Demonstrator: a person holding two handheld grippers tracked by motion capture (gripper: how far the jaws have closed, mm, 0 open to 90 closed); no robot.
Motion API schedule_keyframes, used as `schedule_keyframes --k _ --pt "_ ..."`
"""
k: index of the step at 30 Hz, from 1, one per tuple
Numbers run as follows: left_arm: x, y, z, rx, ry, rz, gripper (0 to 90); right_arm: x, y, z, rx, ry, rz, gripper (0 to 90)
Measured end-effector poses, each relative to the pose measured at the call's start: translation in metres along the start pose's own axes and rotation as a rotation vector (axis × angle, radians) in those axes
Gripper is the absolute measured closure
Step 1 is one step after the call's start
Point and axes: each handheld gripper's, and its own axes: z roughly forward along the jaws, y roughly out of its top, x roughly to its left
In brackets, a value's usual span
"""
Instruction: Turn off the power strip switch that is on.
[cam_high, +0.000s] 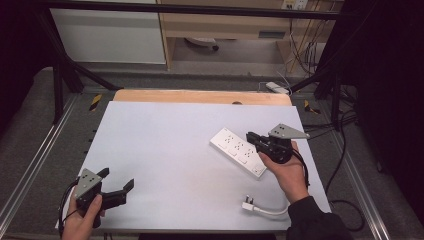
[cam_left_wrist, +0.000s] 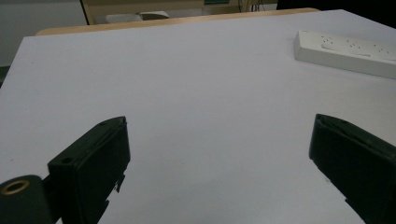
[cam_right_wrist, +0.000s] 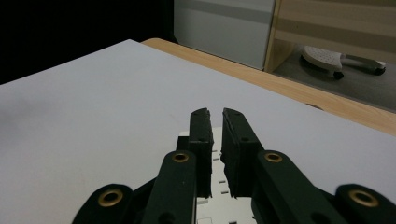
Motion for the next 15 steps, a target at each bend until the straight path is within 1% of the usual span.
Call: schedule_keyframes --k 7,9,11,15 --pt "0.000 0.000 0.000 -0.001 -0.003 0.004 5.1 0.001 0.003 0.005 0.005 0.002 -0.007 88.8" --pt "0.000 0.000 0.000 0.001 -0.001 0.003 5.2 0.000 0.005 0.008 0.002 0.001 -0.002 89.8" --pt "0.000 0.000 0.000 0.001 -0.003 0.008 5.2 0.000 0.005 0.009 0.006 0.001 -0.001 90.0" --pt "0.000 0.000 0.000 -0.001 -0.002 0.004 5.2 0.000 0.006 0.012 0.009 0.006 -0.002 90.0"
